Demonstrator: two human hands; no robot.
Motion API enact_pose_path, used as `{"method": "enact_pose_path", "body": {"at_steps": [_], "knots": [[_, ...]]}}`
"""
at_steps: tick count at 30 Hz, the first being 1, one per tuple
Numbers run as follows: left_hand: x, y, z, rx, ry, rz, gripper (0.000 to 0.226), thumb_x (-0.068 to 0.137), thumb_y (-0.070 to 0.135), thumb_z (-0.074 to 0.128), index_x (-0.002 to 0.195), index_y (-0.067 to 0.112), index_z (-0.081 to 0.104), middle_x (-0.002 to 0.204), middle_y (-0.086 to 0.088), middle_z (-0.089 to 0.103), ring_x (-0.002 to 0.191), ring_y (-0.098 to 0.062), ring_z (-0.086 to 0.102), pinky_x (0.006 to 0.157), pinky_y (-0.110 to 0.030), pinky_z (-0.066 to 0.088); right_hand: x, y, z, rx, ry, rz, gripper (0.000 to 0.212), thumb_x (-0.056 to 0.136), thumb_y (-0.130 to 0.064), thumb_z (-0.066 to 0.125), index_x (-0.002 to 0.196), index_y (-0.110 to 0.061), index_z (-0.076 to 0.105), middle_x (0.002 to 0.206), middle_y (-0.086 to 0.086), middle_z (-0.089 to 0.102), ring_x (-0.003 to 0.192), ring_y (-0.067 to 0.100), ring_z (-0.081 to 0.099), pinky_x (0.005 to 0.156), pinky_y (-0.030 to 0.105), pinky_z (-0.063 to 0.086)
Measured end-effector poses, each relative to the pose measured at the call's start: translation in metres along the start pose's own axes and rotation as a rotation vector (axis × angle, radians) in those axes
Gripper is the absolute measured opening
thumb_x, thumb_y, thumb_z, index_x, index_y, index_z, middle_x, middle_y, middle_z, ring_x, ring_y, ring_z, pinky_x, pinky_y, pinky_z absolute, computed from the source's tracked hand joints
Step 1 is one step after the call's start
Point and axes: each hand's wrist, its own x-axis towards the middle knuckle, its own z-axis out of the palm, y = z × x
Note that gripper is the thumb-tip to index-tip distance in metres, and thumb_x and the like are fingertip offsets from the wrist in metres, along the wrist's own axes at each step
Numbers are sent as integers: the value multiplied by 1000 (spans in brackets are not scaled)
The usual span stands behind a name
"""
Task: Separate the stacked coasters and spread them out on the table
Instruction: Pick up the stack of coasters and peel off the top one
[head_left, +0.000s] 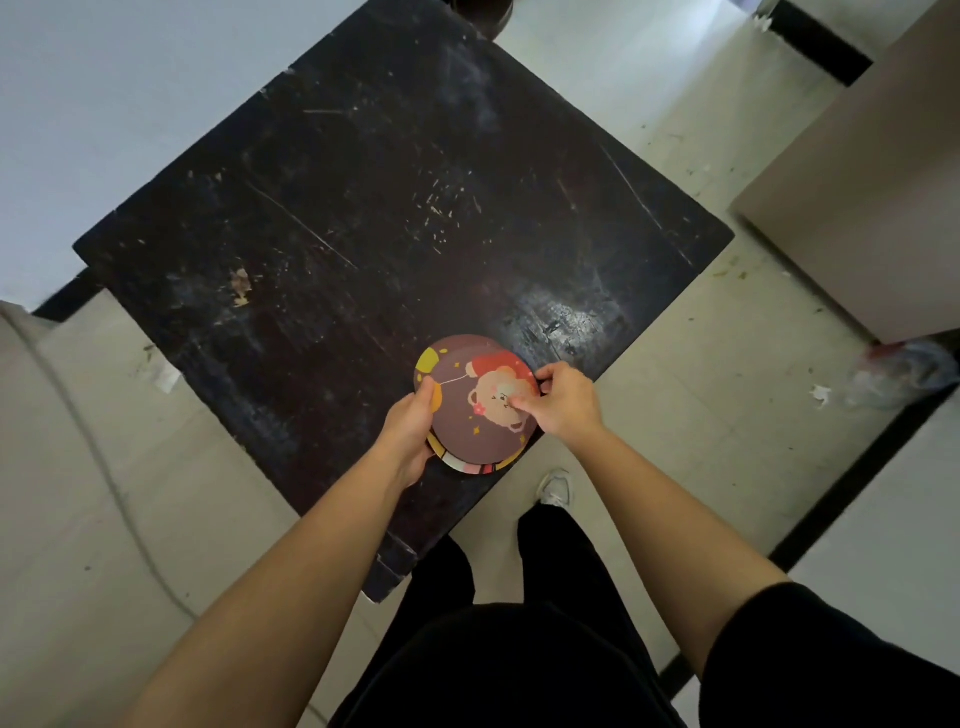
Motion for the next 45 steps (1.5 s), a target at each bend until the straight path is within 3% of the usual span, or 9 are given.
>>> {"method": "enact_pose_path", "body": {"at_steps": [4,10,14,19,22,35,38,41,45], "knots": [[-3,-2,0,-75,-42,-12,48,105,40,34,140,13,52,135,-10,63,118,-26,62,95,-40,51,1,1,-8,-16,26,-47,16,84,-36,72,79,-22,65,74,-5,61,83,21,62,69,27,41],[-4,3,-3,-189,-69,1,46,106,36,32,140,10,51,132,-12,64,116,-30,62,101,-47,49,-6,12,-18,-102,158,-93,23,97,-30,54,103,-15,71,101,9,73,95,31,66,71,30,42],[-4,16,-16,-211,162,129,38,105,31,38,135,12,51,126,-10,64,114,-30,63,103,-50,48,-7,20,-25,95,284,56,17,97,-23,49,105,-11,59,96,10,64,86,31,60,75,38,48],[-12,37,-39,-31,417,289,48,102,37,39,136,7,54,132,-11,62,117,-28,61,103,-41,49,-14,18,-8,468,176,219,16,88,-18,64,103,-12,60,89,12,70,72,30,71,72,46,62],[-23,53,-45,12,478,378,49,103,38,37,138,9,54,132,-11,62,118,-28,60,101,-35,47,-11,29,27,467,147,255,25,80,-31,66,101,-19,60,95,14,74,84,33,72,80,49,60],[-30,77,-81,-39,321,501,47,102,42,36,137,16,53,129,-1,63,117,-21,61,107,-41,46,-26,9,37,461,466,292,36,91,-15,59,127,-11,59,122,17,64,112,35,62,93,36,47],[-30,74,-82,-66,295,499,45,103,40,37,136,17,54,124,1,65,114,-20,62,106,-42,47,-35,9,42,235,527,98,50,93,-21,57,140,-9,45,145,21,40,130,39,47,109,44,39],[-33,72,-84,-67,252,481,45,102,42,37,136,19,54,127,-2,66,114,-22,63,105,-44,48,-49,15,57,-283,313,-205,67,95,-41,52,151,-14,27,162,21,17,148,40,20,116,48,29],[-43,71,-80,-124,160,448,42,105,36,36,139,17,50,130,-4,65,115,-22,63,106,-44,47,-52,17,67,-477,59,-110,71,100,-48,38,157,-22,4,167,12,-11,153,36,-10,120,53,17]]}}
